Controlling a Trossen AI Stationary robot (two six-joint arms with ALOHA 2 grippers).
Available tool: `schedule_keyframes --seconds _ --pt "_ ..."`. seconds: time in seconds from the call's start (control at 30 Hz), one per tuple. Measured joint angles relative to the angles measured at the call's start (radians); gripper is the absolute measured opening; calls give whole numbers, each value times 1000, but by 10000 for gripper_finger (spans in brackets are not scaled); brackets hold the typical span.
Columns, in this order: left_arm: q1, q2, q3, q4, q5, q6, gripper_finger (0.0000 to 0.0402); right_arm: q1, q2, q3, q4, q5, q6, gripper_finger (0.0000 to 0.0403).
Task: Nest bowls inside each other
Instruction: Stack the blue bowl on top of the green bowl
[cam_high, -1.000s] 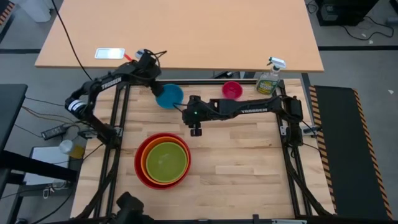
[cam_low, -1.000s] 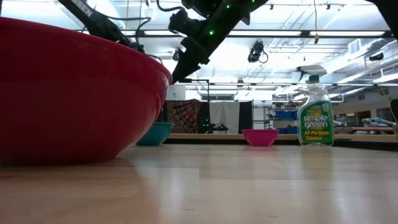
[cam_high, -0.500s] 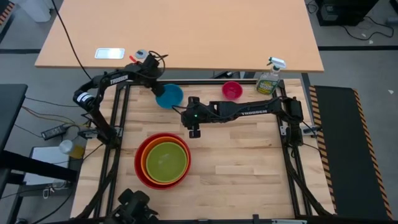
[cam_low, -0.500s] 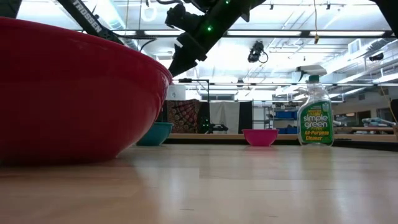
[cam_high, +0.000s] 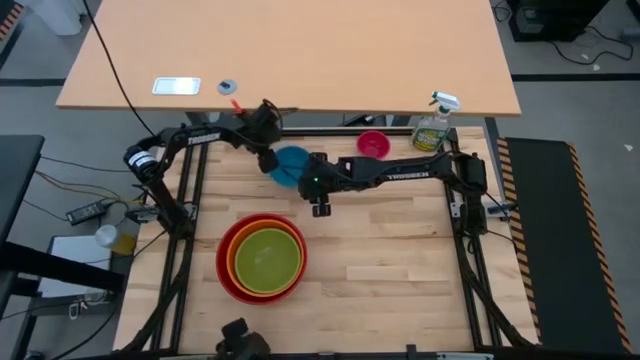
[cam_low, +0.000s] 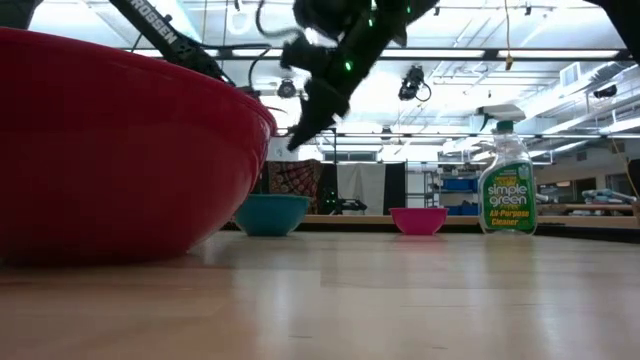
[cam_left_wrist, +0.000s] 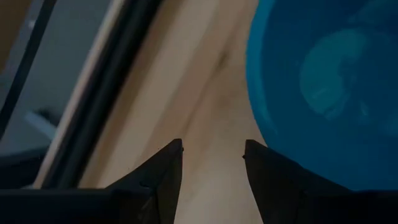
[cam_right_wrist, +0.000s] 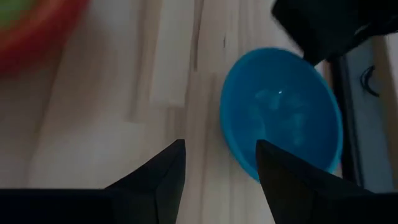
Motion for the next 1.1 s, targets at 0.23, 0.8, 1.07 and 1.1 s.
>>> schedule_keyframes --seconds 0.23,0.8,1.07,1.1 --pt "-88 0 0 21 1 50 176 -27 2 -146 141 23 -121 200" --pt "-114 -9 0 23 95 105 176 -120 2 -196 137 -77 -98 200" --pt "-113 -31 0 21 92 125 176 -71 -53 -190 100 -86 -120 200" --pt "-113 -31 0 28 92 125 176 -62 -56 -190 84 -82 -130 200"
